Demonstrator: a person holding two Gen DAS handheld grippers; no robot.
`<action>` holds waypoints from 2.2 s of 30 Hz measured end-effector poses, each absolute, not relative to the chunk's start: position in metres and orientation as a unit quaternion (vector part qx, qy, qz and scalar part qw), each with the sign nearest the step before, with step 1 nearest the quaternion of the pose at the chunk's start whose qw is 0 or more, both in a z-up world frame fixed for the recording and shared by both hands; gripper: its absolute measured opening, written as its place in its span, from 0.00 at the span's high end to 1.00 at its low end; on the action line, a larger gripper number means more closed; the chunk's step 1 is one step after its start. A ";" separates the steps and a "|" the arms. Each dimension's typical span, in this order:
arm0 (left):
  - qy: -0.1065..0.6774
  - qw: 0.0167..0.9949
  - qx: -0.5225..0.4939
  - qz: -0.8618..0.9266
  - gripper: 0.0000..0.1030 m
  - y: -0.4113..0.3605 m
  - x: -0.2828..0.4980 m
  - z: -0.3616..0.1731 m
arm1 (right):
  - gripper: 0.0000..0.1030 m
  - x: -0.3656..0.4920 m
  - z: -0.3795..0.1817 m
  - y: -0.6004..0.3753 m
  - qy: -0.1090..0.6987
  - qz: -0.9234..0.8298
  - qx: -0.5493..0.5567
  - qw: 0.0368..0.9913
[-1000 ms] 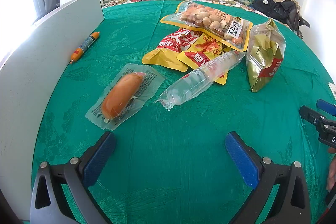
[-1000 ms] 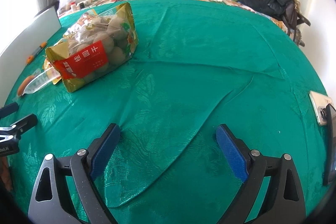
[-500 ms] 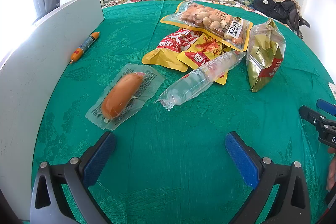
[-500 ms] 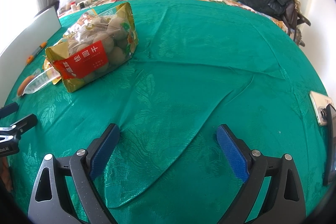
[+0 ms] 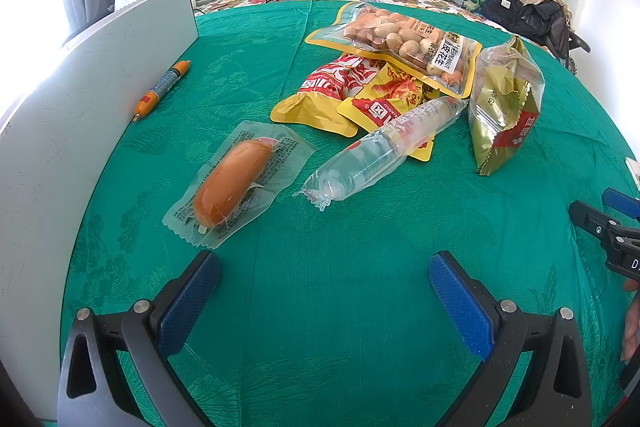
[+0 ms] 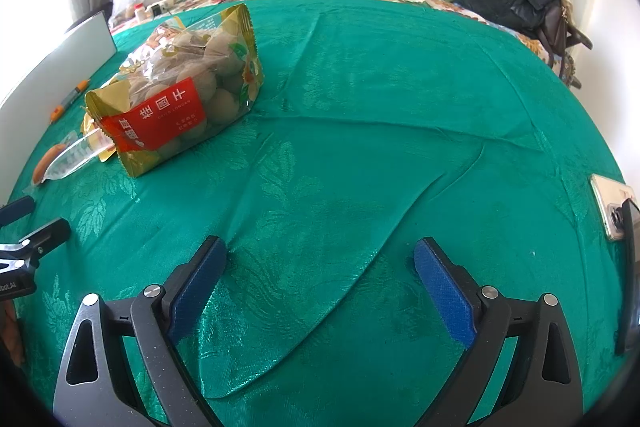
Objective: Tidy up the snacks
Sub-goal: 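Move the left gripper back toward the sausage in clear vacuum pack, then close the left gripper on the sausage vacuum pack, then open the left gripper, setting the sausage pack back on the bed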
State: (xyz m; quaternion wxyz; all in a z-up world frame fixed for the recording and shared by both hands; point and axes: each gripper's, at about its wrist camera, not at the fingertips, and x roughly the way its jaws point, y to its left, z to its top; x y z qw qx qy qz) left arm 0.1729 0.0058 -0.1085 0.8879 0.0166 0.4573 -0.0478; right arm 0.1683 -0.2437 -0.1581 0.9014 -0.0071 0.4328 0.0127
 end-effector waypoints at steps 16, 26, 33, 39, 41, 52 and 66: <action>0.481 0.872 0.032 -0.082 0.08 0.060 0.191 -0.068 | 0.05 0.168 -0.158 -0.243 0.433 0.013 -0.007 0.901; 0.543 0.831 0.052 -0.109 0.16 0.063 0.253 -0.099 | 0.05 0.168 -0.158 -0.243 0.433 0.013 -0.007 0.901; 0.522 0.843 0.061 -0.113 0.60 0.055 0.231 -0.088 | 0.05 0.169 -0.158 -0.243 0.433 0.013 -0.007 0.901; 0.531 0.844 -0.005 -0.070 0.67 0.064 0.188 -0.082 | 0.05 0.169 -0.158 -0.243 0.433 0.013 -0.007 0.901; 0.516 0.854 -0.001 -0.062 0.62 0.062 0.176 -0.083 | 0.05 0.168 -0.158 -0.243 0.433 0.013 -0.007 0.901; 0.472 0.881 0.020 -0.022 0.01 0.070 0.193 -0.107 | 0.05 0.169 -0.158 -0.243 0.433 0.013 -0.007 0.901; 0.458 0.889 0.001 -0.014 0.00 0.076 0.195 -0.110 | 0.05 0.169 -0.158 -0.243 0.433 0.013 -0.007 0.901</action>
